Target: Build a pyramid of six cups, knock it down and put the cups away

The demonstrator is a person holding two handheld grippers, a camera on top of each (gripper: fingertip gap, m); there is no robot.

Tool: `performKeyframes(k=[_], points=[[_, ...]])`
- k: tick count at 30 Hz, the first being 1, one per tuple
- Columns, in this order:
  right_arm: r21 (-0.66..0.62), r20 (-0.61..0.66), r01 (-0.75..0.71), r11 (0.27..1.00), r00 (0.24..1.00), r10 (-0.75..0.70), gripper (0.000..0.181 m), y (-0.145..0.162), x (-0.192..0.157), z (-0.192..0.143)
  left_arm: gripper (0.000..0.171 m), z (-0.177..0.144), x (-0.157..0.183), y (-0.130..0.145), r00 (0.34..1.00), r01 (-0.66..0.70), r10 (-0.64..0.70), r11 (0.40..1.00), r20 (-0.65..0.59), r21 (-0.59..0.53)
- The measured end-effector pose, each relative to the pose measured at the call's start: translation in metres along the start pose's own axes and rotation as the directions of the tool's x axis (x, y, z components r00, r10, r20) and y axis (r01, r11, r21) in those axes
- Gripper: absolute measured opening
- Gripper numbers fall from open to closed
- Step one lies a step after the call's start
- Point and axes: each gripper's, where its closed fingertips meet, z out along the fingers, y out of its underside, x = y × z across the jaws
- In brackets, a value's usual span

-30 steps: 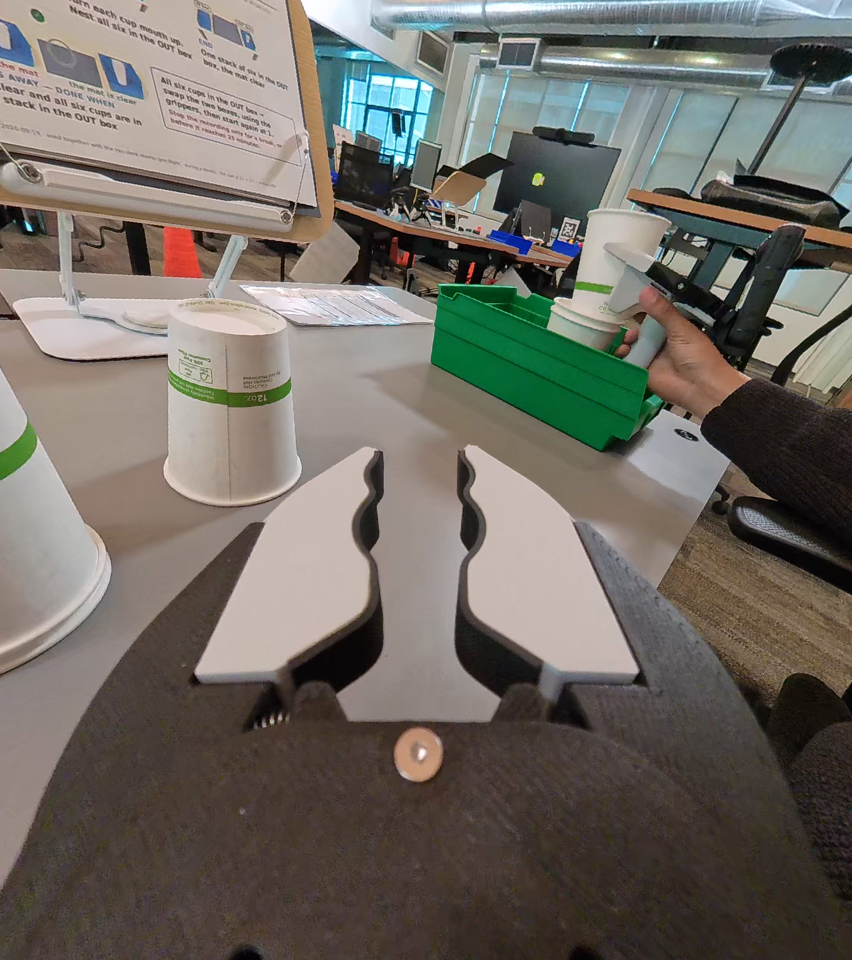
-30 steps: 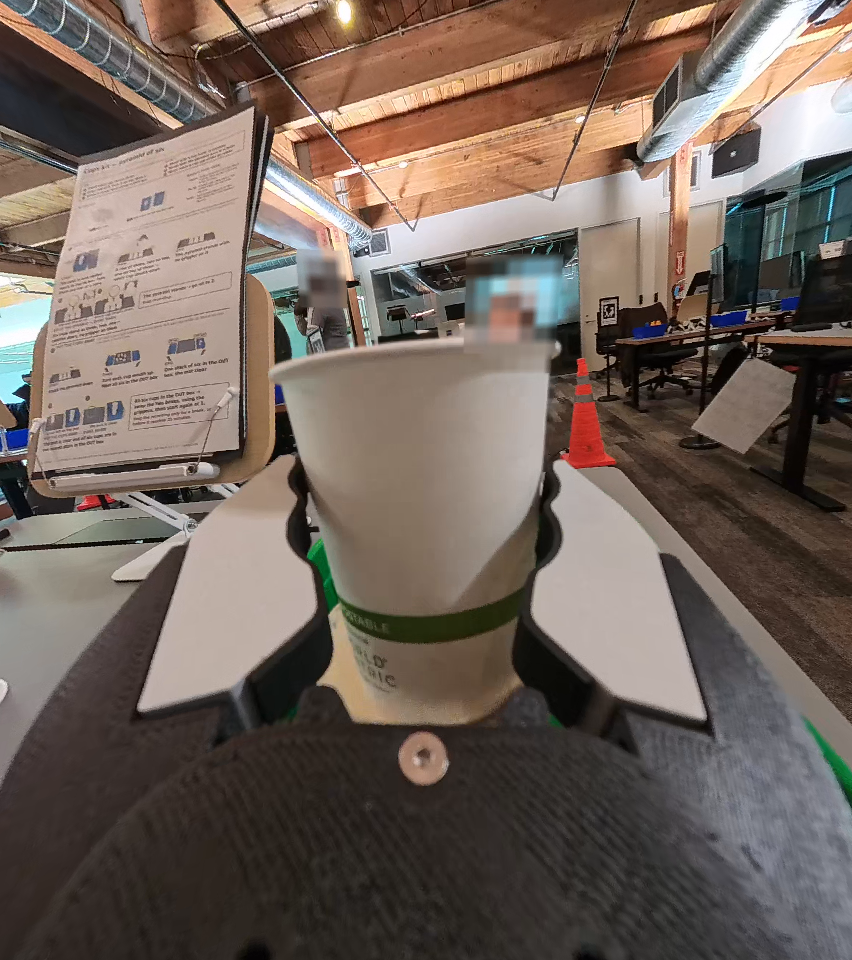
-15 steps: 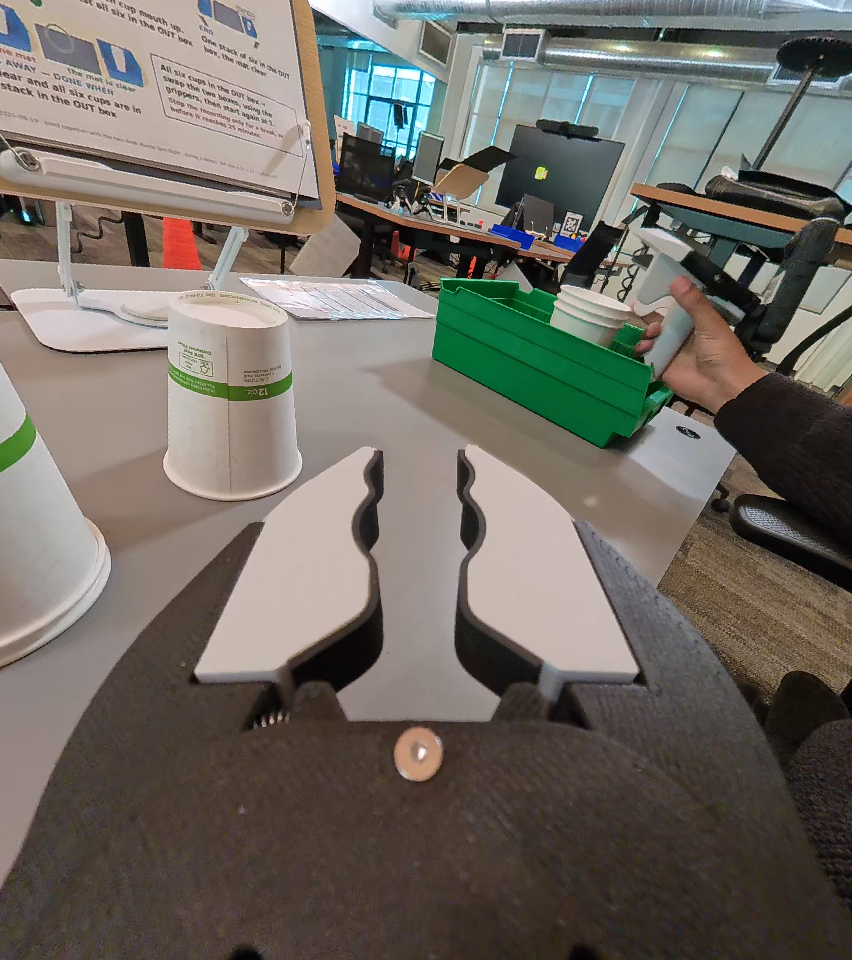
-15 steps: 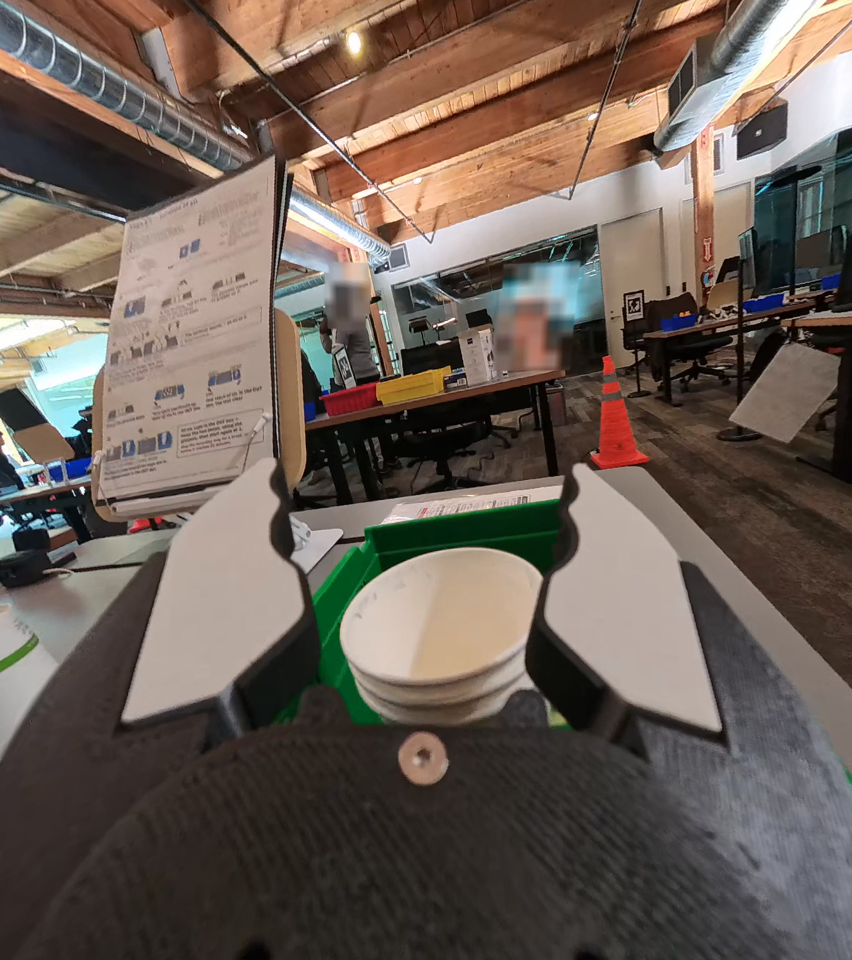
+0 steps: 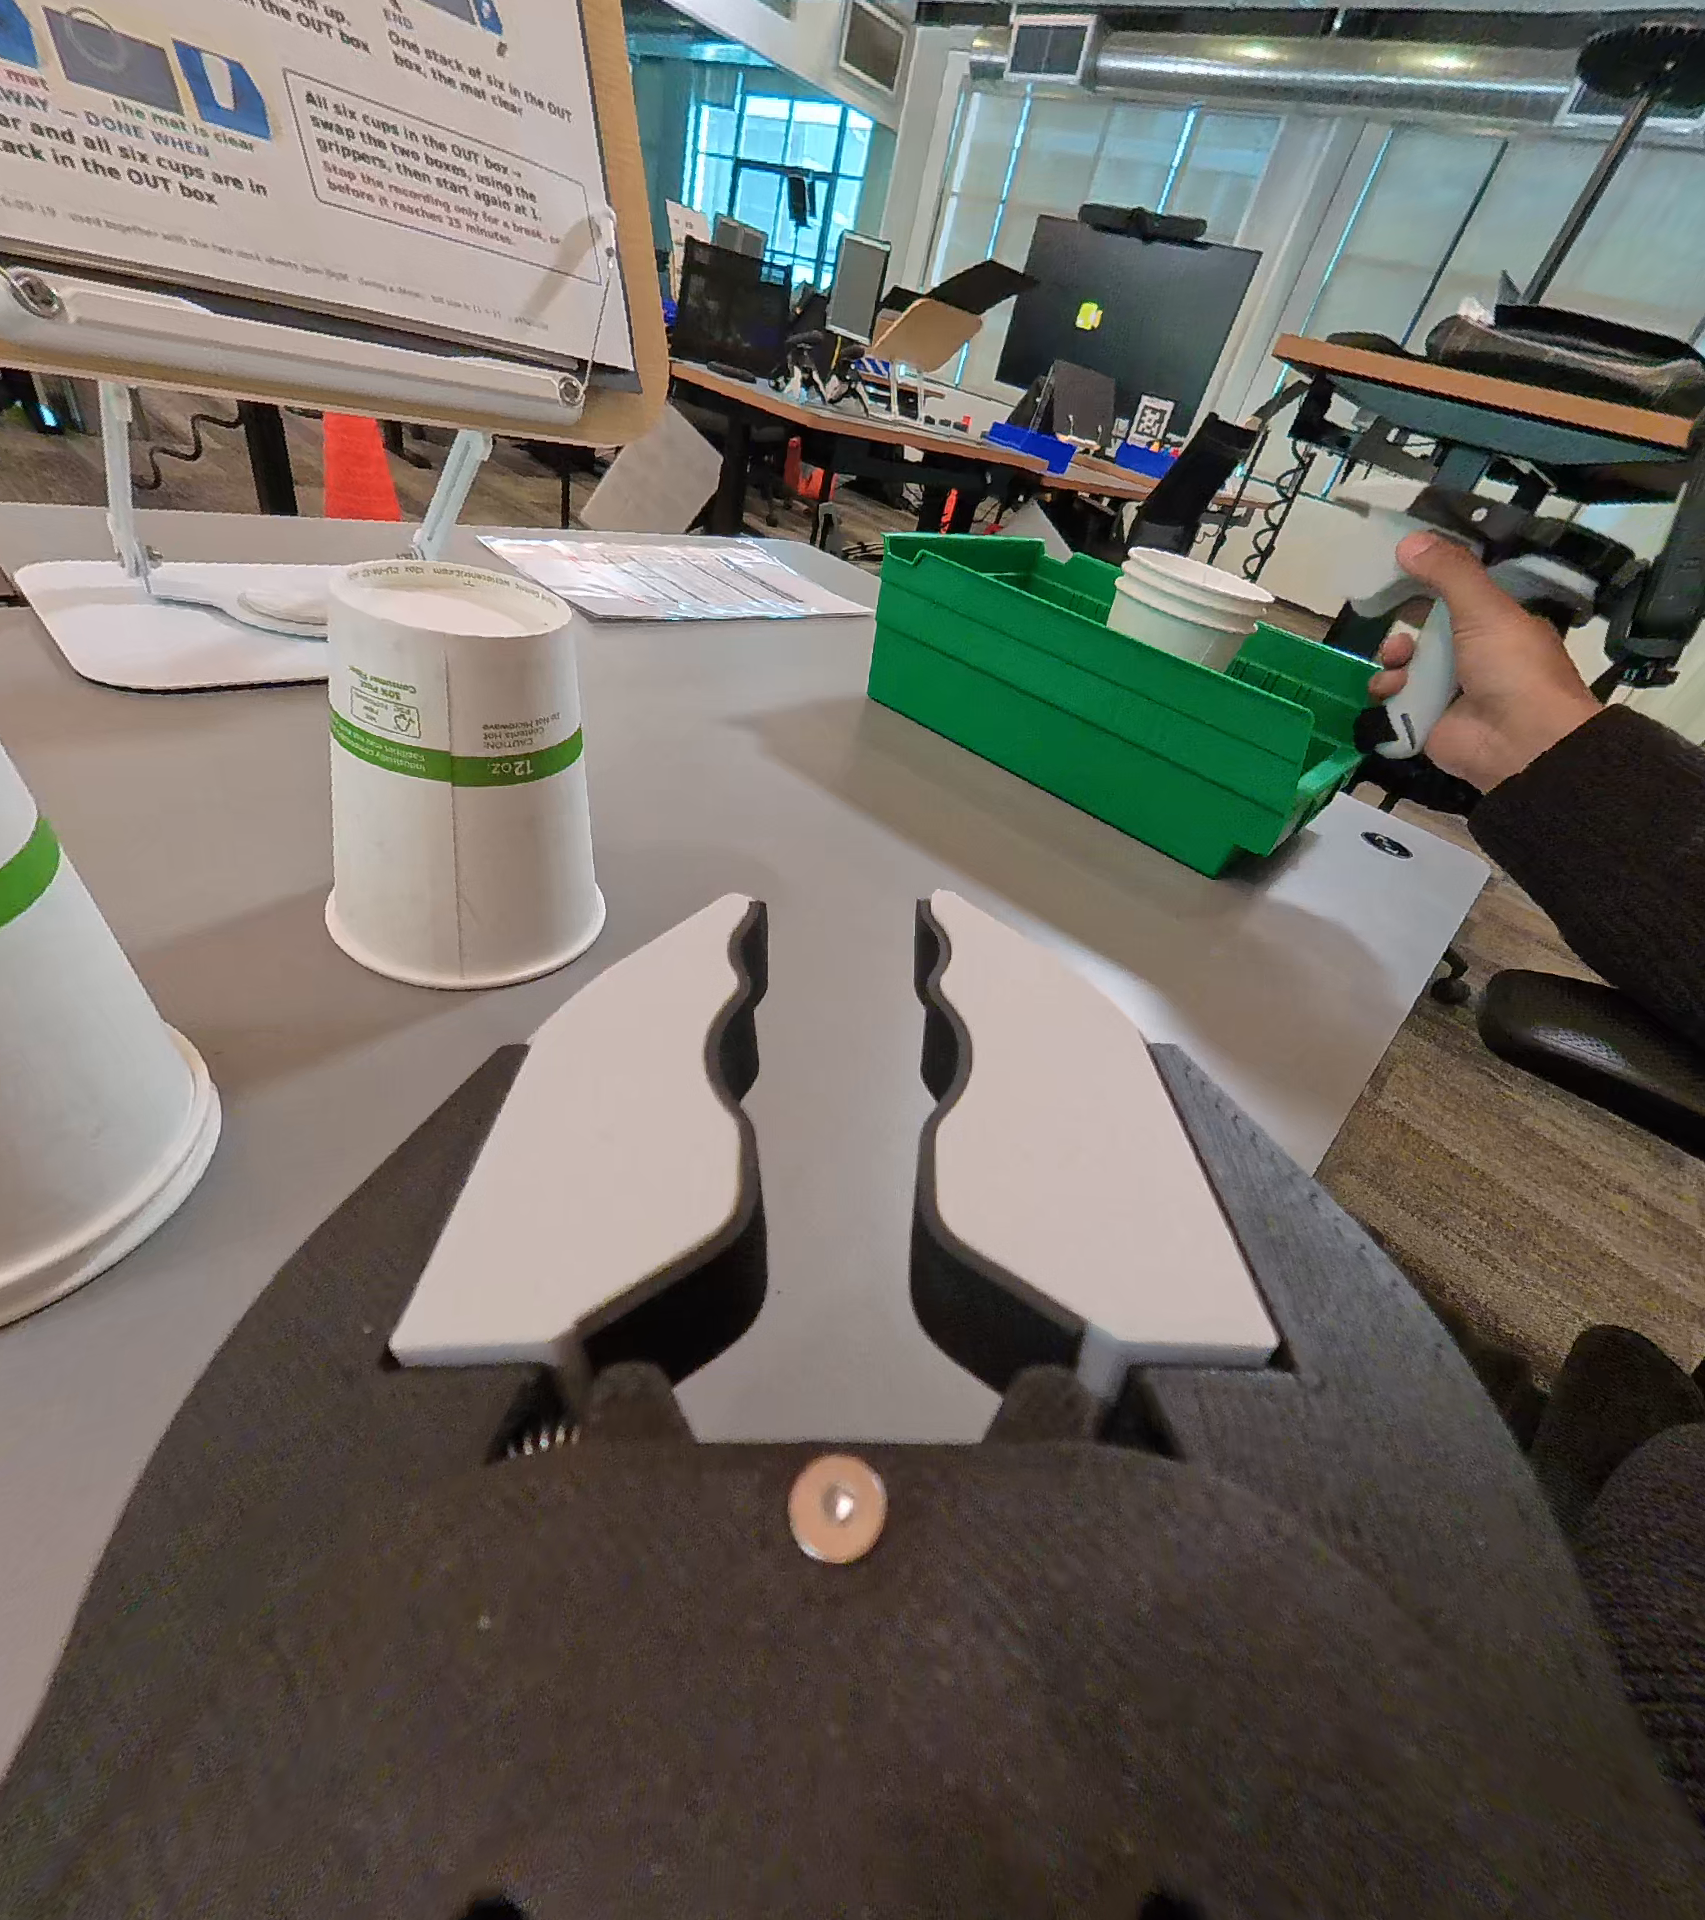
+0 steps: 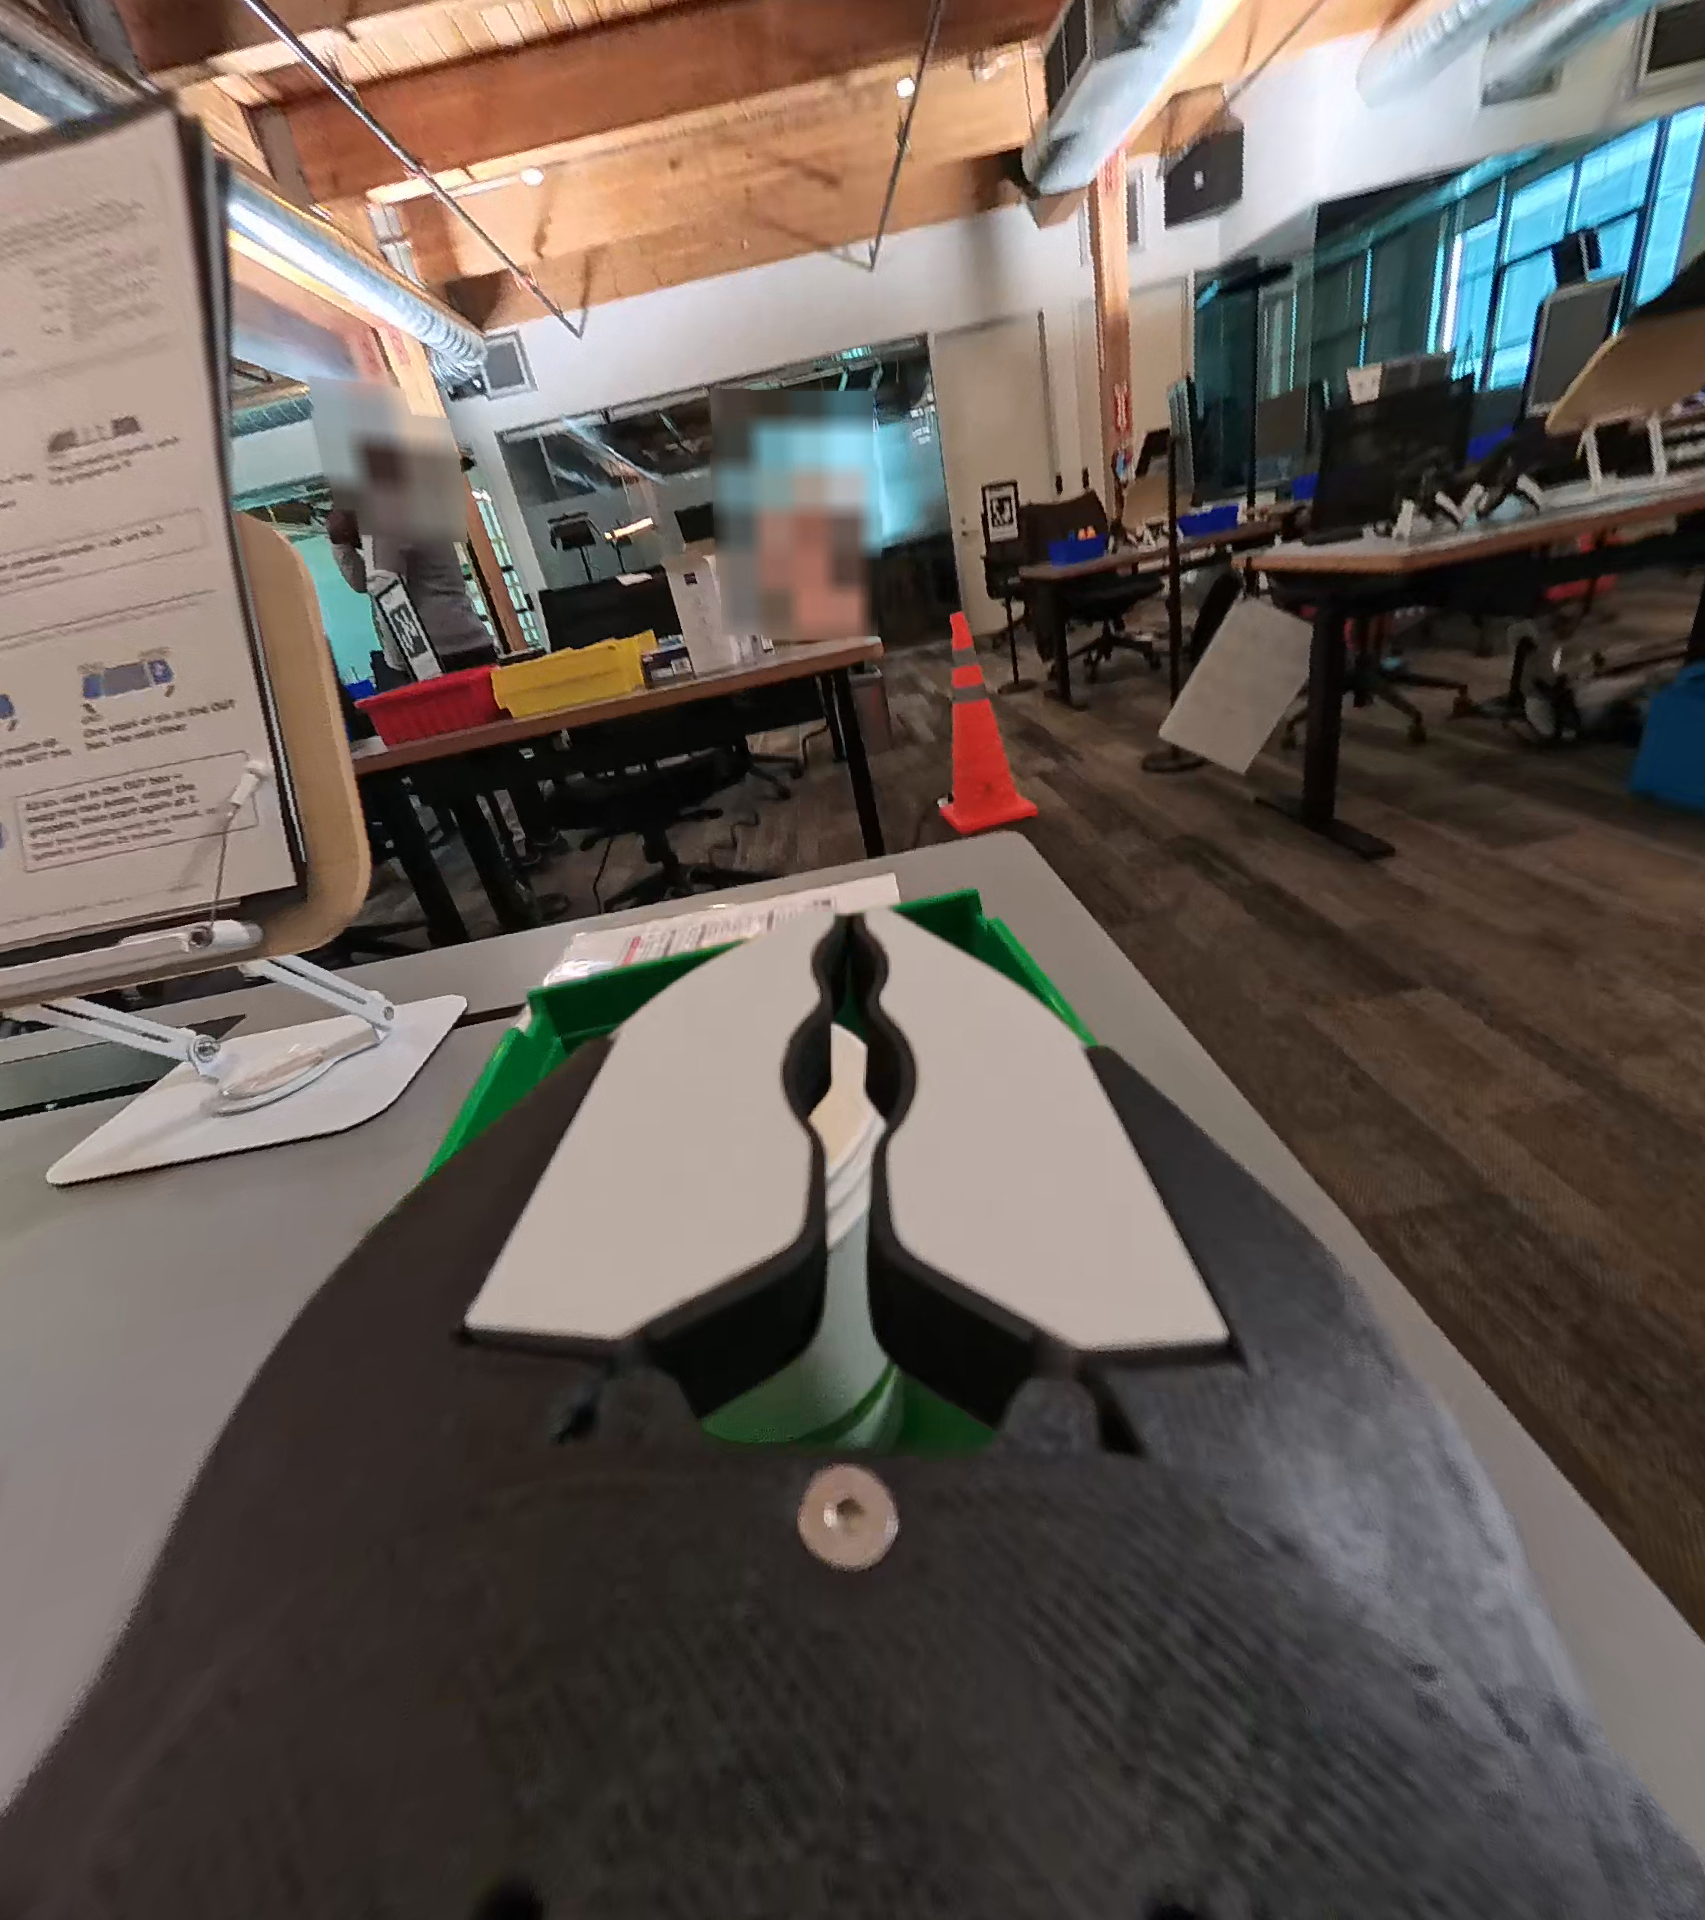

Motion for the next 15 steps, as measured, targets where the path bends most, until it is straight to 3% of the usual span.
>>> performKeyframes(k=[6,12,15], points=[[0.047,0.064,0.128,0.991,0.989,-0.131,0.000,-0.020,-0.053,0.002,0.027,0.001,-0.001,0.001,1.000,-0.005,0.005,1.000,0.007,-0.004],[-0.047,0.455,0.054,0.997,0.890,-0.027,0.027,-0.003,-0.203,-0.006,0.027,0.000,-0.003,0.002,1.000,-0.003,0.003,1.000,0.017,-0.011],[-0.116,0.599,0.067,0.991,0.800,0.016,0.038,0.039,-0.279,-0.021,0.028,-0.001,-0.005,0.000,1.000,-0.004,0.004,1.000,0.031,-0.002]])
